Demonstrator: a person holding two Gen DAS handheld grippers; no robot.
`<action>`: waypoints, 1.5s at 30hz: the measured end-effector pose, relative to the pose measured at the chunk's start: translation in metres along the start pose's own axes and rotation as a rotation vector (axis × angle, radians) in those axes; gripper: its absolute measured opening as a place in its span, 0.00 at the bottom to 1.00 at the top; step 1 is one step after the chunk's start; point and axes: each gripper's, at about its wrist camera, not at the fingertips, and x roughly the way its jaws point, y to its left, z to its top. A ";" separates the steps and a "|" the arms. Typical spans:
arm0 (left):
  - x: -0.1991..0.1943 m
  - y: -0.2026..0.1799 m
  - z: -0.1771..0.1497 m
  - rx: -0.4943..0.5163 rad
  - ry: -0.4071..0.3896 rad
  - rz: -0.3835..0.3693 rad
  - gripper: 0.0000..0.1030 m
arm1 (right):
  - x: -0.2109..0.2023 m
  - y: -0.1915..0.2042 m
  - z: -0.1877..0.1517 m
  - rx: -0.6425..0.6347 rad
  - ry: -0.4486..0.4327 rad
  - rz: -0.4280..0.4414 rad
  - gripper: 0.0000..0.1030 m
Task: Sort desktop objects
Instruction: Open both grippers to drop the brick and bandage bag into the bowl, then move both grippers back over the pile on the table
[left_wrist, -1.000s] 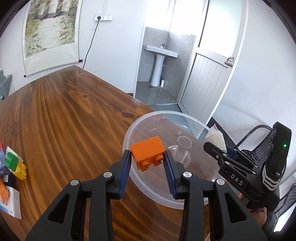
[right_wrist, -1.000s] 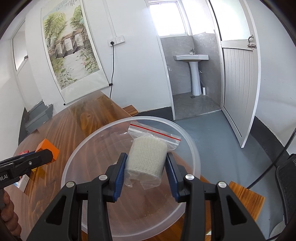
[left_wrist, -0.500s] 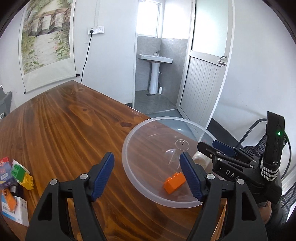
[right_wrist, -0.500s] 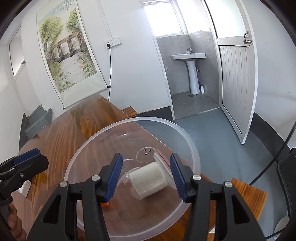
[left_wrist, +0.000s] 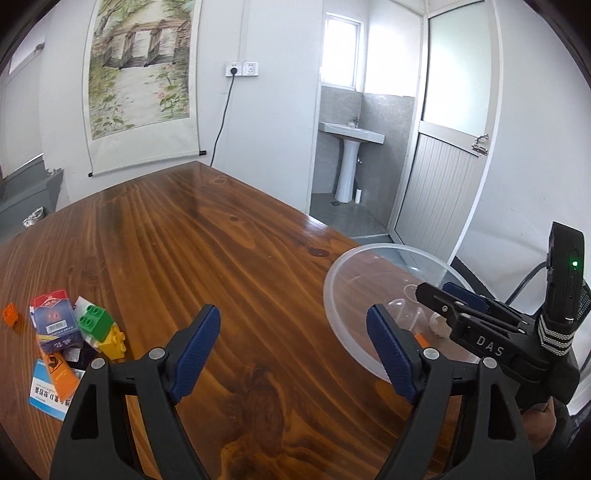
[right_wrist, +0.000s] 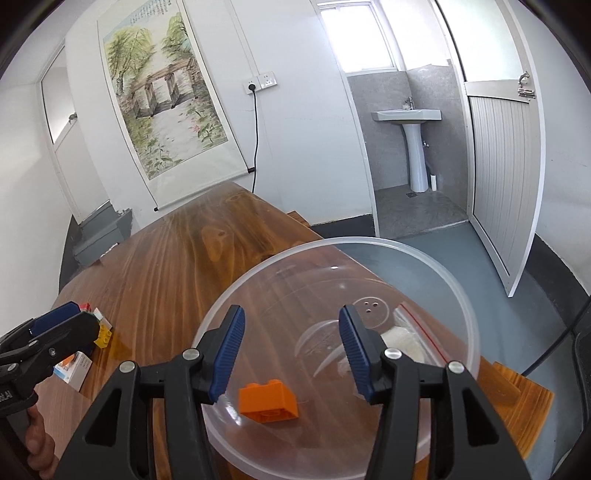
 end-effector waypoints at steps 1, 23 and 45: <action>0.000 0.006 -0.001 -0.009 0.003 0.021 0.82 | 0.000 0.005 0.000 -0.005 -0.001 0.009 0.56; -0.033 0.154 -0.040 -0.204 0.039 0.360 0.82 | 0.025 0.105 -0.028 -0.137 0.129 0.186 0.56; -0.039 0.228 -0.069 -0.359 0.097 0.457 0.82 | 0.065 0.209 -0.030 -0.321 0.214 0.347 0.61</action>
